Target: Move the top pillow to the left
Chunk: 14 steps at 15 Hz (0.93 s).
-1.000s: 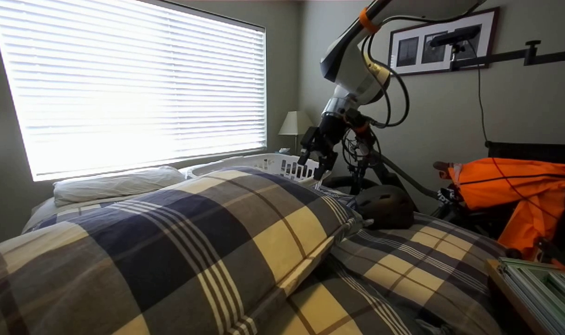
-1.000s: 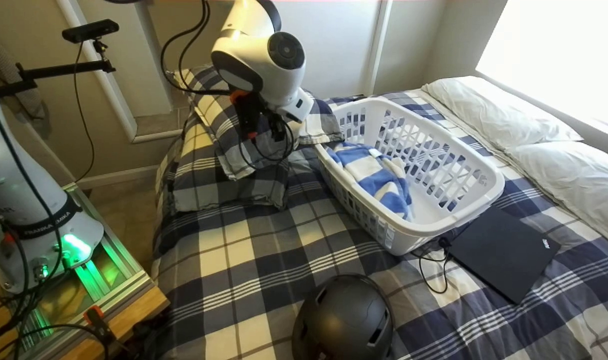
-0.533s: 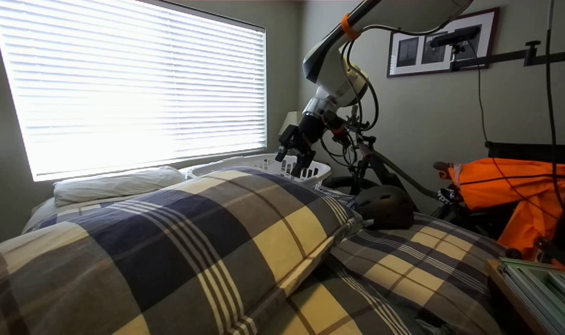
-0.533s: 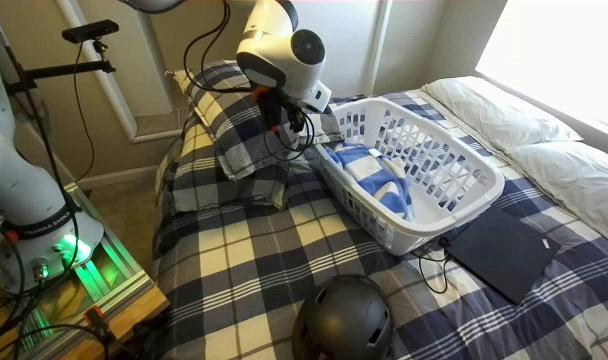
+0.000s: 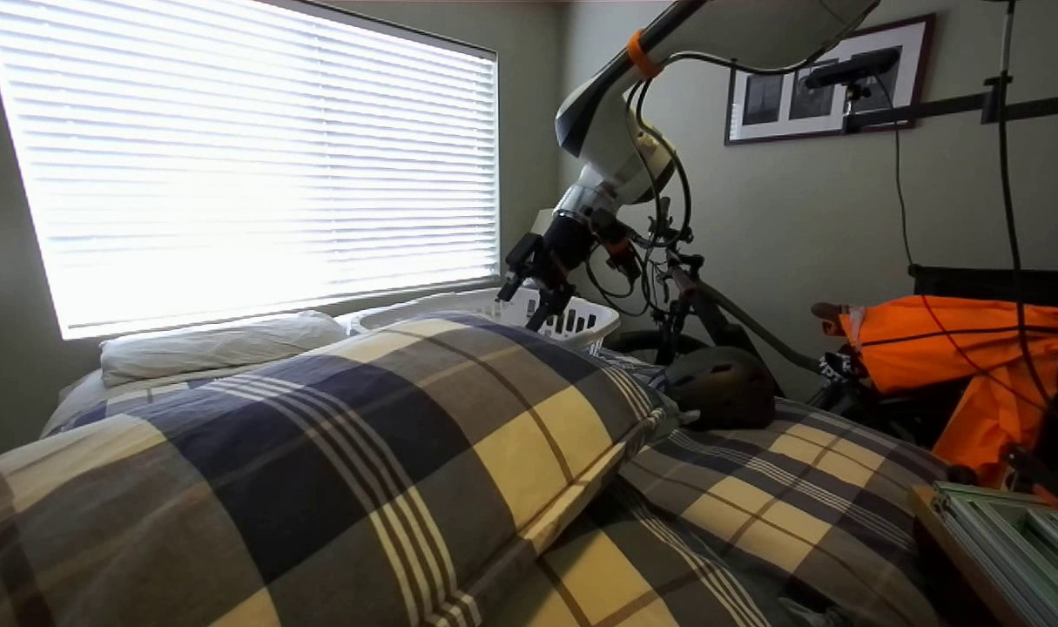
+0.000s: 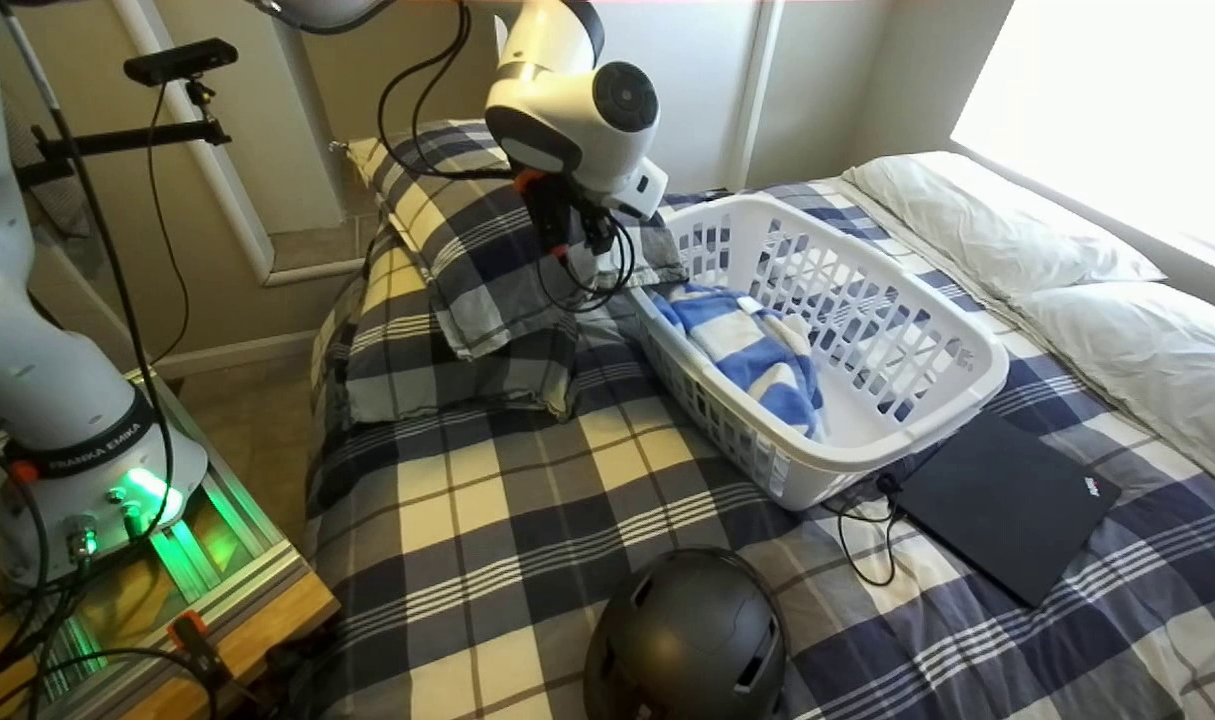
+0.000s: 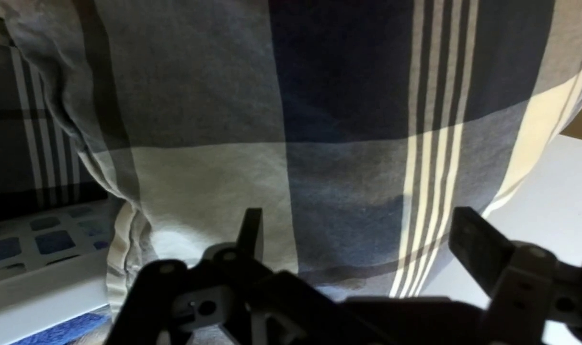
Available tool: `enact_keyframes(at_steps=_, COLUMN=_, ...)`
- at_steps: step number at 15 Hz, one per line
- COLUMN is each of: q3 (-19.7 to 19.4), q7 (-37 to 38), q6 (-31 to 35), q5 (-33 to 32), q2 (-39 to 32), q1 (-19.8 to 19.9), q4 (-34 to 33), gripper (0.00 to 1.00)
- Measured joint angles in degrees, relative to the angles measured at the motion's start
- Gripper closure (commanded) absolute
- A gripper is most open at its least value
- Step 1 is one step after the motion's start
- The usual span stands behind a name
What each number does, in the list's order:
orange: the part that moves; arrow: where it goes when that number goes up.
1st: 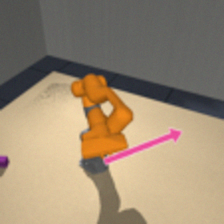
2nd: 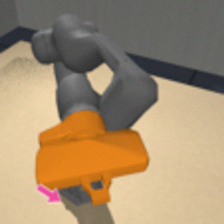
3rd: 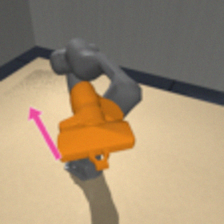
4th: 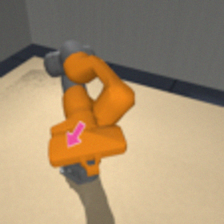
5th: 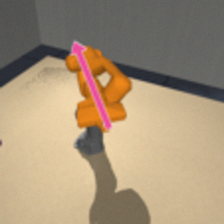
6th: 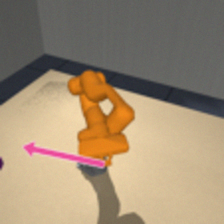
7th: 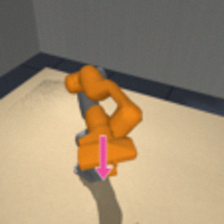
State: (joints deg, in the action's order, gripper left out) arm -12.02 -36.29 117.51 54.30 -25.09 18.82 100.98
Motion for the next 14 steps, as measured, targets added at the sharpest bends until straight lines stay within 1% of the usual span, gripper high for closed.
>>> enact_keyframes(at_steps=9, q3=0.05, q7=0.00, q6=0.00, q5=-0.01, q2=-0.01, q1=0.12, q4=0.00, gripper=0.00)
enact_keyframes(at_steps=14, q3=1.87, q7=-0.01, q6=-1.35, q5=-0.02, q2=-0.54, q1=0.37, q4=-0.40, gripper=0.00)
